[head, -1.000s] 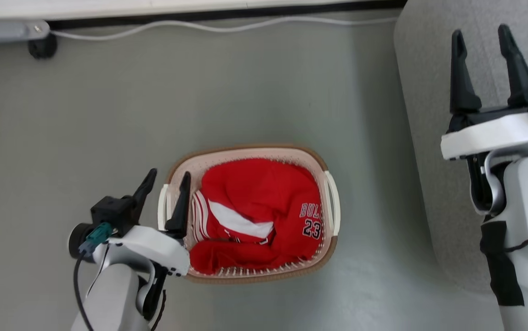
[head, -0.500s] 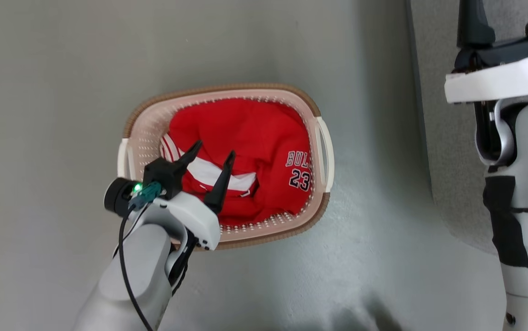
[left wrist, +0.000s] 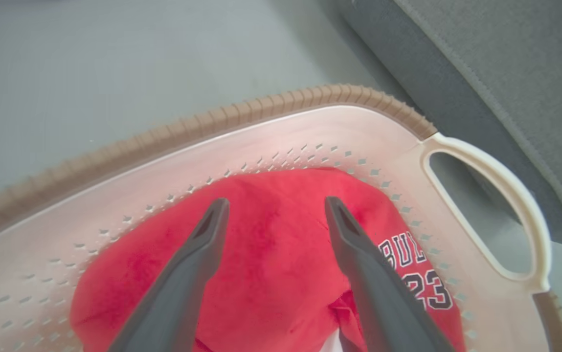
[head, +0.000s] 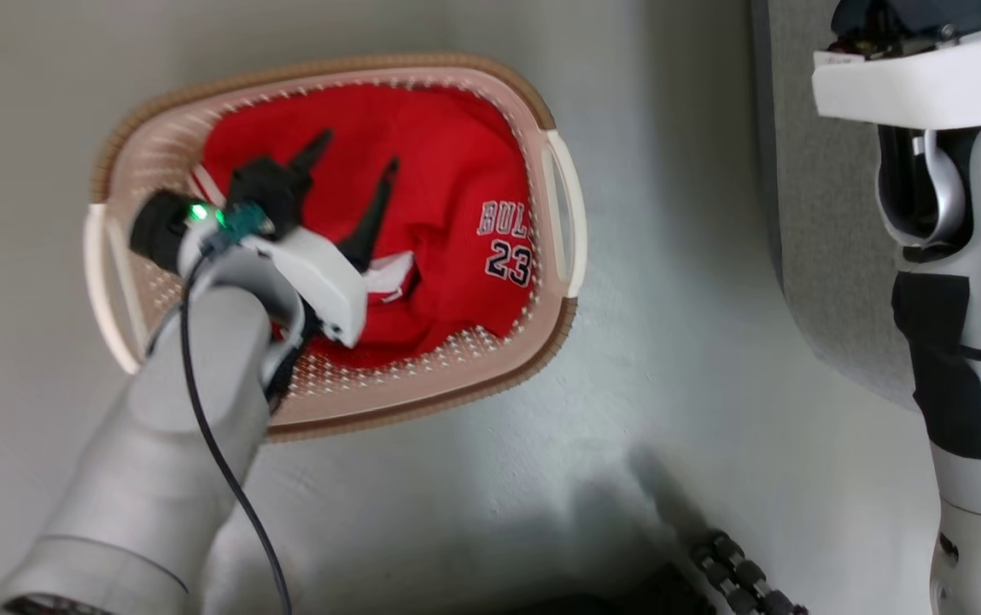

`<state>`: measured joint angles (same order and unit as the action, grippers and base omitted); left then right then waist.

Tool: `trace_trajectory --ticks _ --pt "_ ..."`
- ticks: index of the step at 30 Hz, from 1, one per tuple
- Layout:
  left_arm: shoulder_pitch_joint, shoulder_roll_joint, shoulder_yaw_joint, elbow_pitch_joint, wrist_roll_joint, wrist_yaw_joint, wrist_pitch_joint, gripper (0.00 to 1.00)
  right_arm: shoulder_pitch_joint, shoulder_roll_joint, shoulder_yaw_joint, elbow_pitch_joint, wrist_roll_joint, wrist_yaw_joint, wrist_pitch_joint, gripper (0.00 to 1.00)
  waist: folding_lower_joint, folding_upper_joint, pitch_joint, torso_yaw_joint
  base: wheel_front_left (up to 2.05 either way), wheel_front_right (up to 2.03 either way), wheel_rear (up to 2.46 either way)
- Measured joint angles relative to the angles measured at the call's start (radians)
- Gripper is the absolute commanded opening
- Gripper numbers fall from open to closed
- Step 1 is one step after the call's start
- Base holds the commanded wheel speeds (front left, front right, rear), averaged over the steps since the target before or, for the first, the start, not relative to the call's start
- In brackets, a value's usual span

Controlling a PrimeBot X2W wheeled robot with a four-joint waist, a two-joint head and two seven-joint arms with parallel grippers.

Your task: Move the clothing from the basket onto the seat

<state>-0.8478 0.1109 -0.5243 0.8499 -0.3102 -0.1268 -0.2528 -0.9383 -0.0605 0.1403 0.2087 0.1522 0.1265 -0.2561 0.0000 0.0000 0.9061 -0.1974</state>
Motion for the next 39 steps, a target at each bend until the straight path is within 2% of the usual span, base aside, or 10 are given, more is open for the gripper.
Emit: trace_trajectory --ticks 9,22,23,24,30,39 --pt "-0.104 0.061 -0.016 0.104 -0.056 0.0 0.0 1.0 -0.006 0.0 0.002 -0.033 0.034 0.0 0.0 1.0 0.0 0.0 0.11 -0.049 0.0 0.0 0.0" --pt "-0.181 0.037 -0.205 0.262 -0.18 0.0 -0.004 1.0 0.009 0.001 -0.005 -0.038 0.036 0.0 0.0 1.0 0.0 0.0 0.108 -0.055 0.0 0.0 0.0" --pt "-0.186 0.033 -0.223 0.271 -0.186 0.0 -0.004 0.66 0.009 0.001 -0.006 -0.038 0.035 0.0 0.0 1.0 0.0 0.0001 0.106 -0.055 0.0 0.0 0.0" --pt "-0.191 0.03 -0.238 0.279 -0.191 0.0 -0.004 0.0 0.01 0.001 -0.008 -0.038 0.035 0.0 0.0 1.0 0.0 0.0 0.105 -0.055 0.0 0.0 0.0" --pt "-0.209 0.035 -0.282 0.289 -0.249 0.0 -0.004 0.0 0.019 0.001 -0.017 -0.037 0.033 0.0 0.0 1.0 0.0 0.0 0.095 -0.052 0.0 0.0 0.0" --pt "-0.154 0.061 -0.249 0.136 -0.275 0.0 -0.004 0.0 0.049 0.001 -0.044 -0.012 0.028 0.0 0.0 1.0 0.0 0.0 0.017 -0.032 0.0 0.0 0.0"
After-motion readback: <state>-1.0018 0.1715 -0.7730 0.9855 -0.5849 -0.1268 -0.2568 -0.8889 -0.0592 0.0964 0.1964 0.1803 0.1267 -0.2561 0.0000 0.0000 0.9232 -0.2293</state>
